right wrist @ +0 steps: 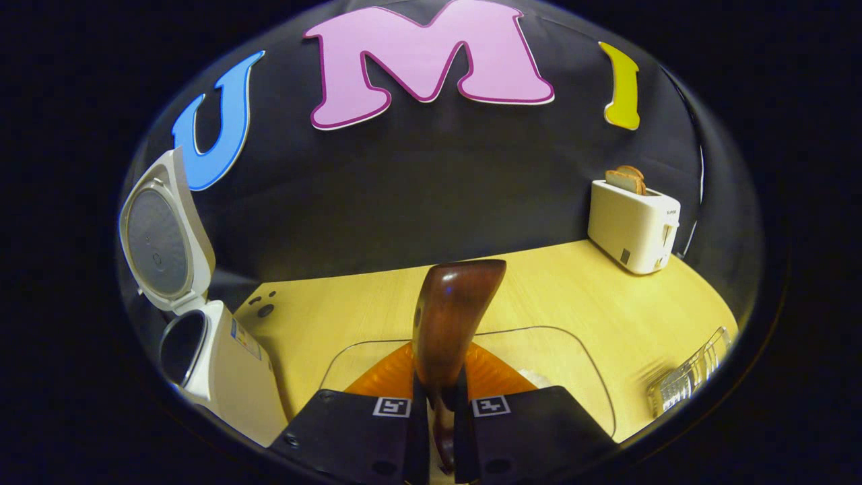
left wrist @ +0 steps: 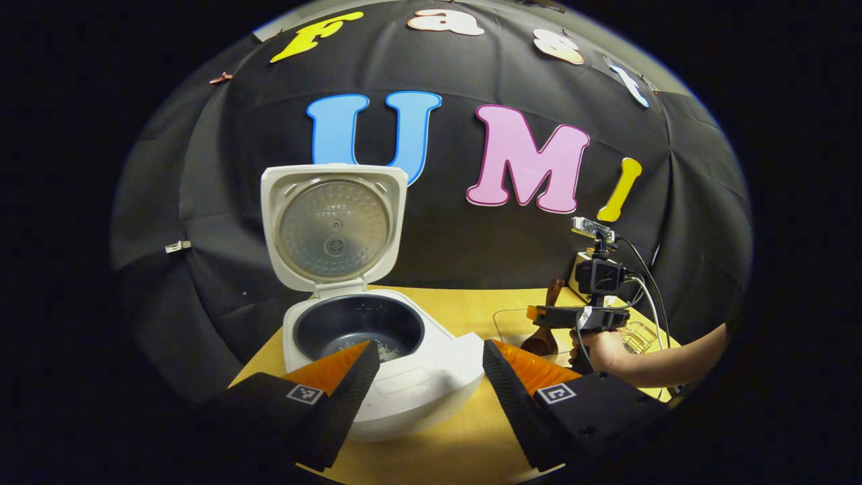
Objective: Close the left gripper, press the button to open the rice cooker; take a wooden spoon from the chopstick holder with the right hand, scoop a spoonful of rice and pour it into the rice cooker, then put the wooden spoon back into the chopstick holder.
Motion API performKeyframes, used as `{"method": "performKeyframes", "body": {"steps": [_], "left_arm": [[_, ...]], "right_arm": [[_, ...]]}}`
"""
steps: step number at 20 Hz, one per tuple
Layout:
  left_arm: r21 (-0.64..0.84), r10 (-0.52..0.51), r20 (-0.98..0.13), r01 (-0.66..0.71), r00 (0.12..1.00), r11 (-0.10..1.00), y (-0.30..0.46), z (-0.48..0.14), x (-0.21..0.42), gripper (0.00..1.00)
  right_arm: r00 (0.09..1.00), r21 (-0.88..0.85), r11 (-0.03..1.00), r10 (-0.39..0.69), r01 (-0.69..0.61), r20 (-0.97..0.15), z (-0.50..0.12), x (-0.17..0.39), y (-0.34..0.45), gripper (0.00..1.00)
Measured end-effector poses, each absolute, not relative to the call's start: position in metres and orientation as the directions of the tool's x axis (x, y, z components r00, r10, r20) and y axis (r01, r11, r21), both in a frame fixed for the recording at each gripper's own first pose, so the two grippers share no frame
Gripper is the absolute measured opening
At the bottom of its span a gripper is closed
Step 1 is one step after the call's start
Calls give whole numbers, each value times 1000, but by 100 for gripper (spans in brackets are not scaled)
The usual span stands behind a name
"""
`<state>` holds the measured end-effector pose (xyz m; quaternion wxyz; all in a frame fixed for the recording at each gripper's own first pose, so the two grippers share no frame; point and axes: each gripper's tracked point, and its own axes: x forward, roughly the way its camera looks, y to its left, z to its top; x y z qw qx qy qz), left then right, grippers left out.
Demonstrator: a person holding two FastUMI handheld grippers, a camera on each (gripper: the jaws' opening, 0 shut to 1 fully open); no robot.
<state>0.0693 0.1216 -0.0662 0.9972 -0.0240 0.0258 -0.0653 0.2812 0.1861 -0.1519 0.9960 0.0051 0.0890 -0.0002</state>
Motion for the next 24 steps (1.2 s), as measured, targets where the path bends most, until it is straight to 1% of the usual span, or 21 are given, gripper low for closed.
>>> {"method": "performKeyframes", "body": {"steps": [5,11,17,24], "left_arm": [[-46,-126,-38,124,991,991,124,-66,63,99],[-2,-148,-6,148,989,989,116,-57,56,99],[44,-160,0,160,987,986,115,-50,50,99],[29,-183,33,182,983,983,111,-34,45,99]], "right_arm": [[975,120,993,24,2,-221,-157,266,199,18],[966,242,968,7,58,-258,-157,256,190,18],[973,273,960,-4,68,-229,-137,246,180,18],[981,370,926,-5,78,-196,-103,237,170,18]]}}
